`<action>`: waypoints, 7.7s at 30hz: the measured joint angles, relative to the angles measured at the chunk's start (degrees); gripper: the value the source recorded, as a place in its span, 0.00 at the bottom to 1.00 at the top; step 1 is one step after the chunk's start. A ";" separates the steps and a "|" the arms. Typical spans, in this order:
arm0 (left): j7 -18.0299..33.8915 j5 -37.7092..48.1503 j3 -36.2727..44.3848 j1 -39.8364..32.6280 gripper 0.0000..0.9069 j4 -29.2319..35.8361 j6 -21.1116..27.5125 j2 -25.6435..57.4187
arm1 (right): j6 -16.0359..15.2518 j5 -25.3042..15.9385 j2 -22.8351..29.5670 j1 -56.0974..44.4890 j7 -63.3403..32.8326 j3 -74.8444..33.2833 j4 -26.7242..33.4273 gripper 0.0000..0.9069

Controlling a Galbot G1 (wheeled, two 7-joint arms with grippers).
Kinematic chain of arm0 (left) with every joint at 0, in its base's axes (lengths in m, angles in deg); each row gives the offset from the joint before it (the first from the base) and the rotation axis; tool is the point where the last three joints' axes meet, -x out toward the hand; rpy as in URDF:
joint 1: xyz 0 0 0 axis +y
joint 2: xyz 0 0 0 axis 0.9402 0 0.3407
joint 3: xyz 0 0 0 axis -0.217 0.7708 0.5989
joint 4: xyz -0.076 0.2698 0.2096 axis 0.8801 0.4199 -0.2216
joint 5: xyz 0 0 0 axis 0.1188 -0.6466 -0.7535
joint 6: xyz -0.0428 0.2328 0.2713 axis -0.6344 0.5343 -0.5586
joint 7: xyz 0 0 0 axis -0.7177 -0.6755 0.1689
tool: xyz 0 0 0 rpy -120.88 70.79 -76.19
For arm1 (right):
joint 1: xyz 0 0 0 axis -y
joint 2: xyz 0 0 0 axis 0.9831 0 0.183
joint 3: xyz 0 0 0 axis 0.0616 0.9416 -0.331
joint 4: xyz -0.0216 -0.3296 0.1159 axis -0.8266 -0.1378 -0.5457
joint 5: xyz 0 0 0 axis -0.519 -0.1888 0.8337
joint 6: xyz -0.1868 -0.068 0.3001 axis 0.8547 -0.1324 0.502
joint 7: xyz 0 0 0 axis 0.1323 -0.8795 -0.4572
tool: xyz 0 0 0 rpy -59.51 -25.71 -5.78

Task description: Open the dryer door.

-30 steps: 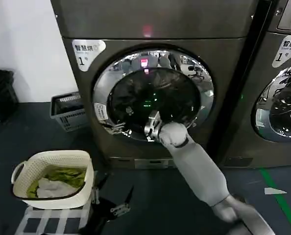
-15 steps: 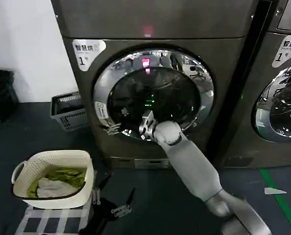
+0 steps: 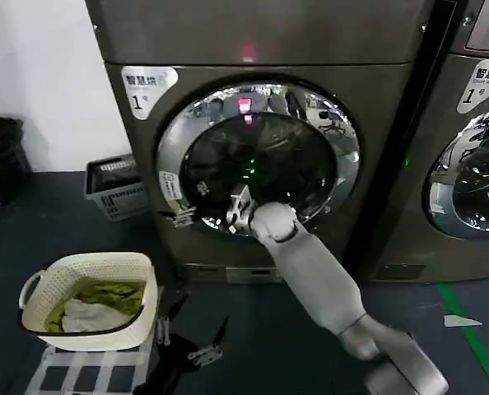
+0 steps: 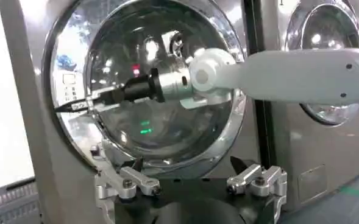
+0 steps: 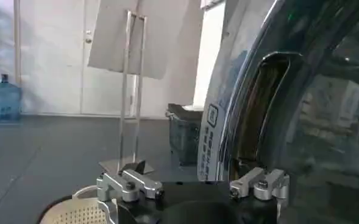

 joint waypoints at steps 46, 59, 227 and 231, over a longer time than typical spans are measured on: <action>0.13 21.49 -18.51 -12.91 1.00 -2.07 11.67 8.35 | 0.52 3.39 -9.95 -10.52 20.64 -5.72 -16.57 1.00; 1.44 22.13 -16.01 -14.44 1.00 -2.25 12.37 10.55 | 0.06 6.90 -14.77 -15.10 18.44 -5.74 -21.81 1.00; 0.48 37.95 64.48 -81.24 1.00 -49.75 -1.31 -2.19 | 5.12 -1.09 -28.83 -70.51 -41.77 -131.01 -17.53 1.00; 1.12 38.12 64.91 -81.84 1.00 -50.96 -3.37 -3.01 | 5.35 -1.10 -28.84 -70.60 -41.77 -131.09 -17.53 1.00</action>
